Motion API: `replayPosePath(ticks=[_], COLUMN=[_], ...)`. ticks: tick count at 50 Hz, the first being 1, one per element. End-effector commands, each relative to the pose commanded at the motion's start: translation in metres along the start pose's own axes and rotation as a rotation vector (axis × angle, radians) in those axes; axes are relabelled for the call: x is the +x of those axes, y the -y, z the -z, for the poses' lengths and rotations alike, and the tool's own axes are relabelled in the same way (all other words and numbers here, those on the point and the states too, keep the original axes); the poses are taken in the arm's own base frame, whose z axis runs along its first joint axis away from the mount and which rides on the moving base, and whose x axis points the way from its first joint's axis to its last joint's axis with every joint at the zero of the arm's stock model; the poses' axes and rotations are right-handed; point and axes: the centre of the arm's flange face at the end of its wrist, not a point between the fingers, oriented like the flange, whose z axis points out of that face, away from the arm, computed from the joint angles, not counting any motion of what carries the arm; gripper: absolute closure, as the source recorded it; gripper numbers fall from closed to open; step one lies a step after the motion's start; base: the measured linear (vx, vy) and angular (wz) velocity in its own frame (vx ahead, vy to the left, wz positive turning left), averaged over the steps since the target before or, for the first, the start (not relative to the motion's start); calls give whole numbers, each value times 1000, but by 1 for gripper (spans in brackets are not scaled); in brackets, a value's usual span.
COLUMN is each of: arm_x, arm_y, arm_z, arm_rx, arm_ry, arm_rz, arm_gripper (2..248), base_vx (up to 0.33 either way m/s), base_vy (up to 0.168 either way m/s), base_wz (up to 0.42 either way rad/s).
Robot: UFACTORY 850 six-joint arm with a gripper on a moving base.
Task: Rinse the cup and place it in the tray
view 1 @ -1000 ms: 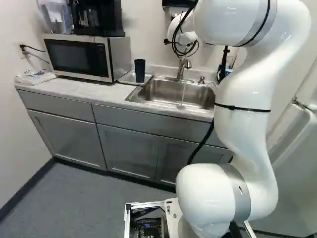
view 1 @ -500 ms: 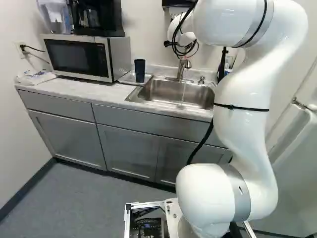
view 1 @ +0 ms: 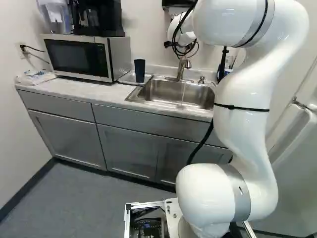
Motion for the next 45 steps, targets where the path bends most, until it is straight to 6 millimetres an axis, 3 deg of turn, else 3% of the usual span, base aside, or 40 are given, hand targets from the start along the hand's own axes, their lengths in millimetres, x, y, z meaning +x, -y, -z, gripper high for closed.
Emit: replayPosePath(ticks=[45], arm_x=[-4], arm_y=[4], arm_z=[20], arm_rx=[5], arm_ry=[11], arm_rz=[2], arm_gripper=[3], base_vx=[0], base_vy=[0], base_wz=[0])
